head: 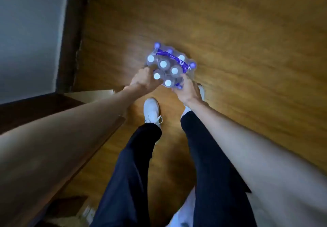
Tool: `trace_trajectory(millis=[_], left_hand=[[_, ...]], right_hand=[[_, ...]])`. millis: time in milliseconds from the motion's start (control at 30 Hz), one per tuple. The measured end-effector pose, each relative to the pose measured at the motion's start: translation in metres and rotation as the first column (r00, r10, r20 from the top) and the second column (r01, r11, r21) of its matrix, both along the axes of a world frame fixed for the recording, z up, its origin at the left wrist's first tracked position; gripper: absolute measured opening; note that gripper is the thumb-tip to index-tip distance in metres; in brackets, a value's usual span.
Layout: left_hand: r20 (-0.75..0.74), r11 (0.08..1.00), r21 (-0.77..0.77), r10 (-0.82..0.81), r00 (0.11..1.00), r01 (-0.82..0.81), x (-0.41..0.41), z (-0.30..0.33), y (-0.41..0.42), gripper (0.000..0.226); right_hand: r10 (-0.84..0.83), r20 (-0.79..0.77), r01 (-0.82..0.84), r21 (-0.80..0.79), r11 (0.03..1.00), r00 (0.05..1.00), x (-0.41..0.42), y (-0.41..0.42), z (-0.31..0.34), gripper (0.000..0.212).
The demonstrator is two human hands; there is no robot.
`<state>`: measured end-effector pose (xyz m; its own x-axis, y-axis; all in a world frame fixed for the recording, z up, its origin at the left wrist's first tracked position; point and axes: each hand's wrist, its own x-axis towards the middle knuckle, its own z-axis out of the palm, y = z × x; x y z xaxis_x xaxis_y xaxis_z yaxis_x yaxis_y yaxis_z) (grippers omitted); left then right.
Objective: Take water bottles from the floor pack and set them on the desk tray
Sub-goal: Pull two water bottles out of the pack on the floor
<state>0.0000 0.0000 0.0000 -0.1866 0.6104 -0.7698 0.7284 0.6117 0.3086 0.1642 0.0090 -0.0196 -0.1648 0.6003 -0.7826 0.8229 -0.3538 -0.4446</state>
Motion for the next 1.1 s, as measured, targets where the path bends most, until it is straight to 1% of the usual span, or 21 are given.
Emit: trace_trajectory(millis=[67,133,200,300,433,567,600,667,733,833,900,967,1100], left_hand=[[-0.055,1.000,0.022,-0.017,0.998,0.018,0.003,-0.039,0.010,0.047],[-0.089,0.998,-0.019,-0.055,0.995,0.053,0.004,-0.074,0.016,0.058],[-0.114,0.993,-0.051,-0.116,0.987,0.110,0.005,-0.108,0.024,0.065],[-0.159,0.980,-0.053,-0.196,0.968,0.190,0.006,-0.149,0.031,0.062],[-0.213,0.977,-0.041,-0.212,0.954,0.208,0.018,-0.181,0.041,0.058],[-0.278,0.980,-0.003,-0.191,0.941,0.199,0.022,-0.194,0.044,0.056],[-0.277,0.980,0.009,-0.190,0.942,0.200,0.021,-0.193,0.043,0.056],[-0.239,0.984,0.023,-0.164,0.957,0.175,0.018,-0.188,0.040,0.056],[-0.196,0.993,0.052,-0.093,0.976,0.105,0.021,-0.178,0.038,0.054],[-0.153,0.995,0.094,0.032,0.988,-0.017,0.027,-0.145,0.033,0.050],[-0.109,0.987,0.132,0.101,0.989,-0.086,0.029,-0.113,0.026,0.052],[-0.071,0.976,0.166,0.151,0.986,-0.138,0.031,-0.075,0.017,0.054],[-0.057,0.949,0.246,0.219,0.974,-0.199,0.037,0.019,0.002,0.057]], right_hand=[[0.021,0.026,-0.022,0.037,0.999,0.999,-0.005,0.004,-0.038,0.044],[0.052,0.054,-0.055,0.069,0.996,0.997,-0.009,0.005,-0.075,0.049],[0.086,0.118,-0.102,0.136,0.985,0.989,-0.013,0.010,-0.106,0.050],[0.147,0.211,-0.193,0.218,0.957,0.967,-0.020,0.014,-0.137,0.046],[0.203,0.279,-0.278,0.266,0.923,0.939,-0.031,0.022,-0.164,0.043],[0.224,0.269,-0.298,0.278,0.913,0.937,-0.040,0.033,-0.177,0.032],[0.220,0.257,-0.291,0.280,0.915,0.941,-0.040,0.034,-0.177,0.032],[0.193,0.233,-0.252,0.263,0.931,0.953,-0.036,0.034,-0.172,0.040],[0.113,0.215,-0.168,0.254,0.952,0.970,-0.033,0.034,-0.161,0.045],[-0.006,0.155,-0.034,0.256,0.966,0.988,-0.031,0.032,-0.129,0.042],[-0.055,0.124,0.022,0.250,0.968,0.991,-0.028,0.029,-0.097,0.044],[-0.063,0.125,0.031,0.245,0.969,0.990,-0.022,0.026,-0.057,0.045],[-0.047,0.080,0.026,0.249,0.968,0.996,-0.008,0.022,0.041,0.034]])
